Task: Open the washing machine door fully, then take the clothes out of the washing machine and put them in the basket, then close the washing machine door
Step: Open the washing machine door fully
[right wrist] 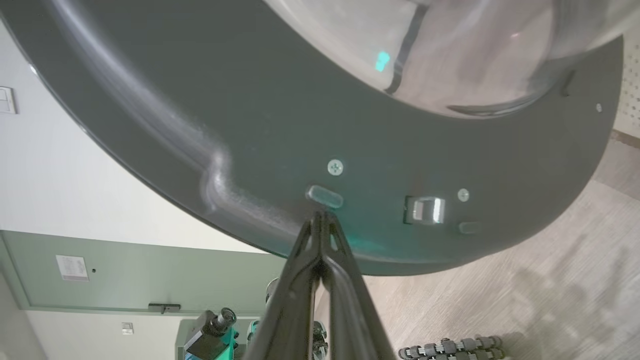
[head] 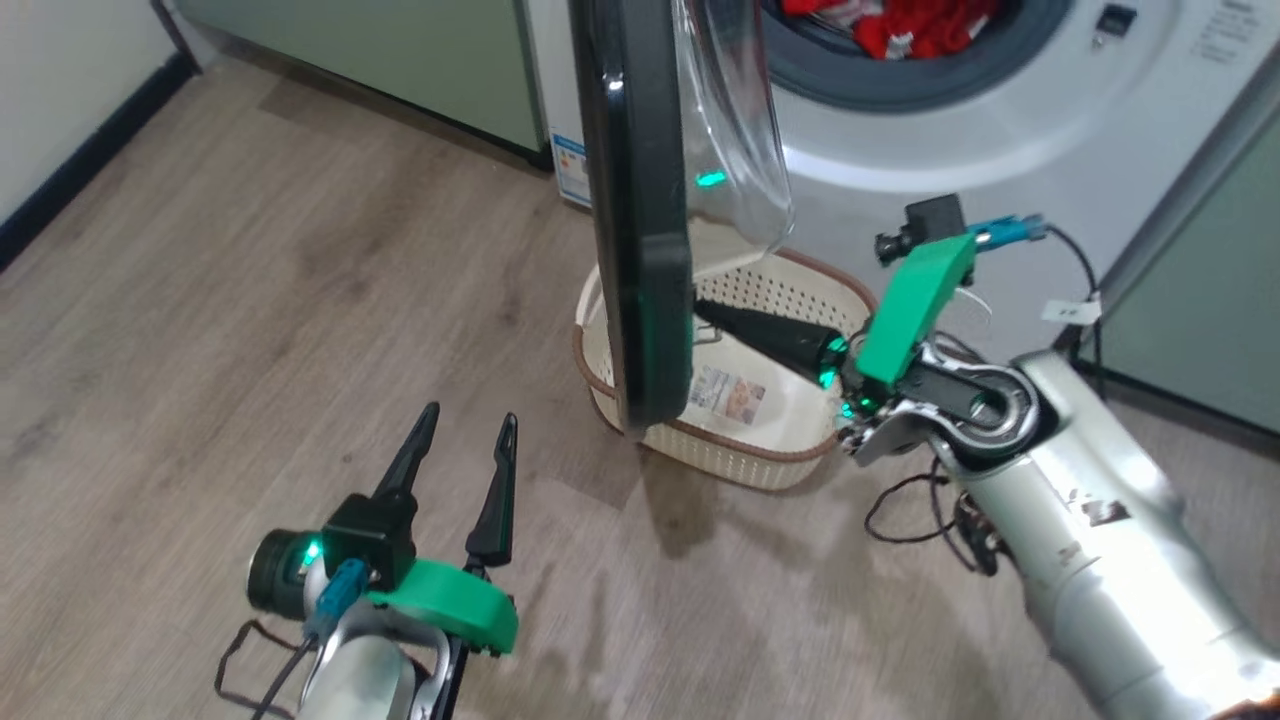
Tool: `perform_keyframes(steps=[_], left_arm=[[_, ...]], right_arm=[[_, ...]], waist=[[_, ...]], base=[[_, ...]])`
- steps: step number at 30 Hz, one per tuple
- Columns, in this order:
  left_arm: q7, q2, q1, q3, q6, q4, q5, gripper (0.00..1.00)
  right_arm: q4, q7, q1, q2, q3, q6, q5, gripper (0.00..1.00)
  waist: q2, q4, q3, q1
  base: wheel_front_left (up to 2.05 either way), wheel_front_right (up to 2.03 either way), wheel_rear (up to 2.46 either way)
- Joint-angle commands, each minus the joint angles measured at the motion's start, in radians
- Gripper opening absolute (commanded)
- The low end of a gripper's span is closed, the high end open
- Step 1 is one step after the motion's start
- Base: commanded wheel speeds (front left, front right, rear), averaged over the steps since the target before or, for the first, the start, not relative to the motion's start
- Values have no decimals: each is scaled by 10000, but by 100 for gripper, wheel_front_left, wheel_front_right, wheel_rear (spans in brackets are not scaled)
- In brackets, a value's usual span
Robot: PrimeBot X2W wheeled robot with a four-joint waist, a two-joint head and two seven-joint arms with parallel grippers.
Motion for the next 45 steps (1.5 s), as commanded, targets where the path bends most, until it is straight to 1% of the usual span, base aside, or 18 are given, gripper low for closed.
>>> perform_keyframes(steps=[1, 4, 10, 14, 17, 19, 20, 21, 22, 26, 29, 34, 41, 43, 44, 45], left_arm=[[-65, 104, -249, 349, -30, -280, 93, 100], [-65, 104, -221, 342, -49, -284, 92, 100], [-65, 104, -166, 414, -37, -273, 83, 100], [-65, 104, 33, 614, -73, -221, 188, 100], [-65, 104, 146, 871, -115, -220, 219, 100], [-65, 104, 193, 1071, -196, -246, 277, 100], [-65, 104, 212, 1160, -238, -258, 304, 100], [-65, 104, 226, 1254, -278, -272, 341, 100], [-65, 105, 237, 1357, -313, -284, 378, 100], [-65, 122, 280, 1847, -419, -295, 460, 100], [-65, 153, 319, 2232, -489, -250, 482, 100], [-65, 177, 347, 2739, -612, -176, 527, 100], [-65, 159, 428, 3136, -744, -147, 603, 100], [-65, 150, 469, 3206, -767, -151, 613, 100], [-65, 147, 488, 3240, -778, -149, 619, 100], [-65, 143, 506, 3275, -786, -149, 627, 100]], right_arm=[[-161, -207, -53, 354, 43, 2, -107, 0], [48, -467, -39, 577, 60, 2, -161, 0], [198, -935, 48, 796, 122, 2, -248, 0], [142, -1457, 329, 866, 88, 2, -283, 0], [-46, -1783, 568, 869, -16, 2, -268, 0], [-228, -1920, 746, 771, -97, 2, -273, 32], [-327, -1970, 838, 696, -142, 2, -274, 45], [-434, -2081, 927, 604, -191, 2, -316, 81], [-533, -2194, 1029, 532, -260, 2, -317, 100], [-906, -2649, 1401, 217, -503, 2, -389, 100], [-1160, -3358, 1657, -40, -588, 2, -711, 100], [-1802, -5341, 2141, -733, -107, 2, -1810, 100], [-1832, -8752, 2617, -1932, 1184, 2, -3046, 100], [-1691, -9146, 2682, -2260, 1368, 2, -3417, 100], [-1646, -9213, 2737, -2346, 1308, 2, -3538, 100], [-1638, -9232, 2757, -2431, 1006, 2, -3901, 100]], waist=[[-1, 229, -219, 0], [-1, 322, -290, 0], [-1, 370, -485, 0], [-1, 233, -764, 0], [-1, -10, -889, 0], [-1, -224, -953, 0], [-1, -333, -988, 0], [-1, -448, -1024, 0], [-1, -566, -1060, 0], [-1, -1104, -1179, 0], [-1, -1500, -1252, 0], [-1, -2016, -1301, 0], [-1, -2489, -1393, 0], [-1, -2608, -1416, 0], [-1, -2666, -1426, 0], [-1, -2733, -1428, 0]], base=[[0, 0, 0], [0, 0, 0], [0, 0, 0], [0, 0, 0], [0, 0, 0], [0, 0, 0], [0, 0, 0], [0, 0, 0], [0, 0, 0], [0, 0, 0], [0, 0, 0], [0, 0, 0], [0, 0, 0], [0, 0, 0], [0, 0, 0], [0, 0, 0]])
